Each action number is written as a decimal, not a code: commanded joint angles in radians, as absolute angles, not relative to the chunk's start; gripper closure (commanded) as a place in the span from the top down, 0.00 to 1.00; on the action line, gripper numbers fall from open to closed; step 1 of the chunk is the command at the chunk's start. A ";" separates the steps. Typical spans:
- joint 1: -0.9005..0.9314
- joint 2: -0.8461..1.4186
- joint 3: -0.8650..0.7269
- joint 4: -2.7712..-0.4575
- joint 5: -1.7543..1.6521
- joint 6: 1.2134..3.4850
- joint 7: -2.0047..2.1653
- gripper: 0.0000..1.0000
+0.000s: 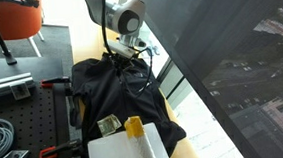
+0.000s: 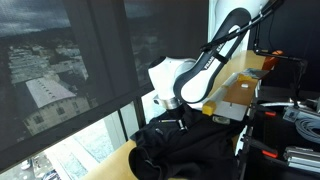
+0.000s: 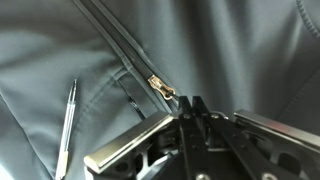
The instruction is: Close the zip of the jersey
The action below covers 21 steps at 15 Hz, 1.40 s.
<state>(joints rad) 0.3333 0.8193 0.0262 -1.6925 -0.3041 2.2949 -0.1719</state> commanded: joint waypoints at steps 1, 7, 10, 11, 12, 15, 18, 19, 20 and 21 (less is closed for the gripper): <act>0.360 0.859 0.060 -1.586 -0.324 2.179 -0.143 0.02; 0.391 0.942 0.097 -1.413 -0.307 2.023 -0.151 0.02; 0.403 0.998 0.114 -1.299 -0.294 1.939 -0.162 0.02; 0.408 1.017 0.117 -1.259 -0.292 1.909 -0.163 0.02; 0.416 1.036 0.121 -1.213 -0.289 1.871 -0.164 0.02; 0.442 1.094 0.126 -1.076 -0.285 1.752 -0.161 0.02; 0.478 1.162 0.120 -0.930 -0.275 1.631 -0.159 0.02; 0.488 1.184 0.120 -0.883 -0.274 1.592 -0.160 0.02; 0.498 1.208 0.121 -0.835 -0.271 1.551 -0.160 0.02; 0.509 1.228 0.120 -0.794 -0.272 1.518 -0.157 0.02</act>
<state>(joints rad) 0.4744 1.1350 0.1071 -0.9864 -0.3032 1.6405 -0.1651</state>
